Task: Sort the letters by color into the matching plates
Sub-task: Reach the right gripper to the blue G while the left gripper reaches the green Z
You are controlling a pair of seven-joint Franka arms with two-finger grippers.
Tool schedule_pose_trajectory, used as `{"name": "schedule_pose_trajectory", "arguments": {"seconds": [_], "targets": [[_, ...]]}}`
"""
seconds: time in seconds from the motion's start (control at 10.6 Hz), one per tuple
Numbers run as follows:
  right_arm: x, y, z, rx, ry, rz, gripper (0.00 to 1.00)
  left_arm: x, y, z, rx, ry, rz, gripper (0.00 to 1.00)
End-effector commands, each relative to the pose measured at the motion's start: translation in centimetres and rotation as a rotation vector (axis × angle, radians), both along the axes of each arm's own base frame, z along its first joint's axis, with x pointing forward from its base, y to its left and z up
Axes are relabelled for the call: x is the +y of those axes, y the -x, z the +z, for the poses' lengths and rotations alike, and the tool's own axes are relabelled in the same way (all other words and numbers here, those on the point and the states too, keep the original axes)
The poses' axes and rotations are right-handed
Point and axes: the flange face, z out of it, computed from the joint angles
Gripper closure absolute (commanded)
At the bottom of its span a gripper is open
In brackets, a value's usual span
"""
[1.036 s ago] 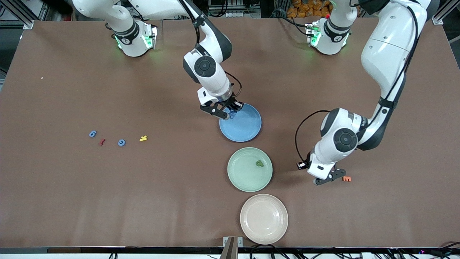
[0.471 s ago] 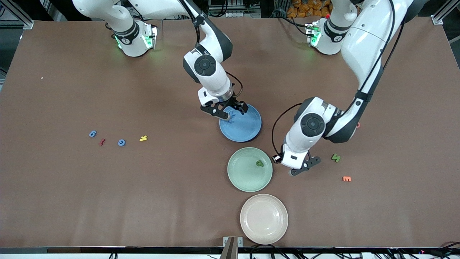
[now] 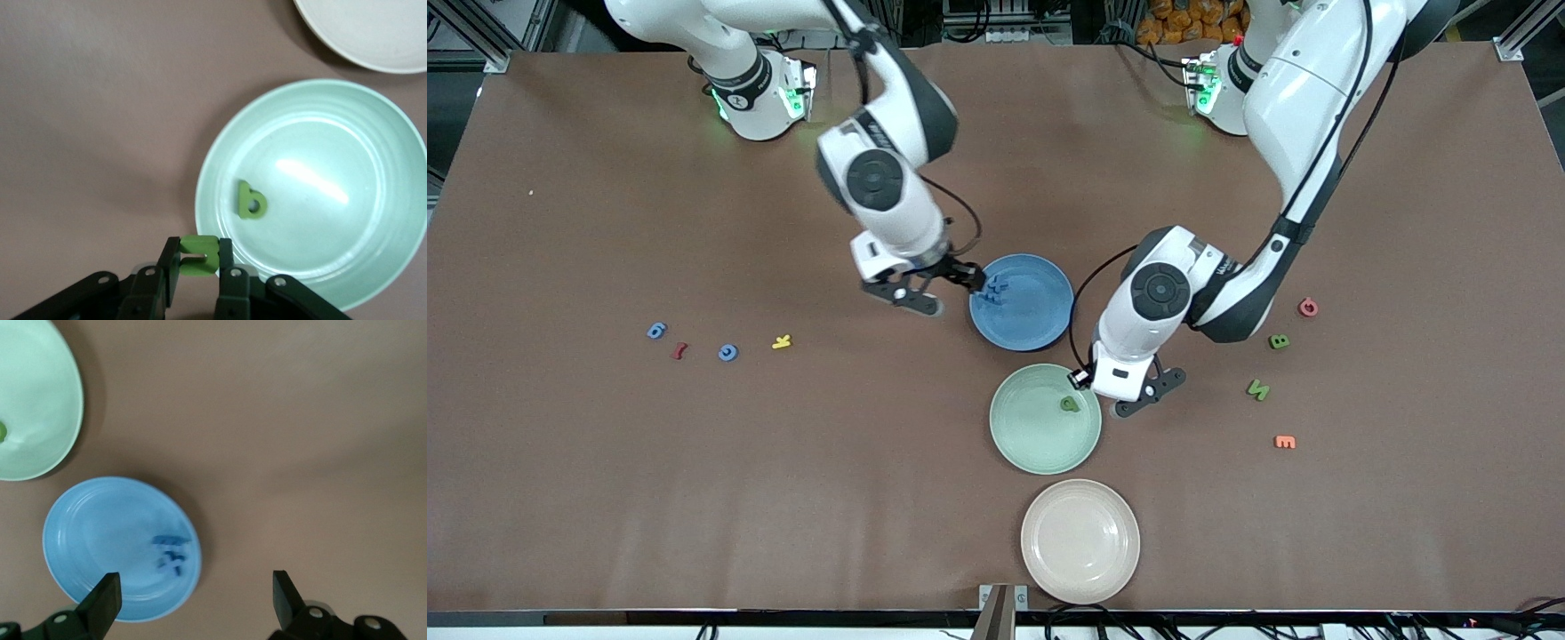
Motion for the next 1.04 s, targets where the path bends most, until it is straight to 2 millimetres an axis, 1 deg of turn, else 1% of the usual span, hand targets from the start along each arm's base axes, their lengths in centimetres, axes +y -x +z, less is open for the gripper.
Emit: {"name": "schedule_pose_trajectory", "arguments": {"seconds": [0.0, 0.09, 0.19, 0.28, 0.38, 0.47, 0.57, 0.66, 0.75, 0.85, 0.94], "targets": [[-12.8, -0.4, 4.7, 0.018, -0.021, 0.095, 0.0, -2.3, 0.3, 0.0, 0.005, 0.027, 0.061, 1.0], [-17.6, -0.4, 4.8, 0.021, -0.03, 0.13, 0.0, -2.7, 0.3, 0.3, -0.003, 0.034, 0.058, 1.0], [-22.4, -1.0, 4.4, 0.035, -0.041, 0.17, 0.0, -2.9, 0.1, 0.2, -0.016, 0.049, 0.068, 1.0], [-26.4, -1.6, 3.9, 0.049, -0.049, 0.216, 0.0, -3.1, 0.0, -0.2, -0.028, 0.068, 0.082, 1.0], [-30.4, -2.5, 3.2, 0.061, -0.051, 0.149, 0.0, -4.0, 0.2, -0.2, -0.042, 0.089, 0.099, 1.0], [-33.7, -3.0, 2.8, 0.066, -0.051, 0.087, 0.0, -4.5, 0.3, -0.6, -0.057, 0.114, 0.124, 1.0], [-36.3, -3.3, 2.6, 0.064, -0.052, 0.043, 0.0, -5.2, 0.5, -1.0, -0.068, 0.136, 0.147, 1.0], [-37.2, -3.5, 1.6, 0.057, -0.021, 0.054, 0.0, -6.0, 1.1, -1.3, -0.069, 0.142, 0.162, 1.0], [-39.4, -3.3, 0.5, 0.027, 0.037, 0.075, 0.0, -6.1, 1.0, -1.3, -0.069, 0.144, 0.172, 0.69], [-41.6, -3.0, -1.3, -0.013, 0.063, 0.073, 0.0, -6.0, 1.1, -1.4, -0.078, 0.134, 0.147, 0.01], [-43.6, -3.2, -3.6, -0.031, 0.069, 0.074, 0.0, -6.3, 1.2, -1.0, -0.095, 0.123, 0.131, 0.0]]}}
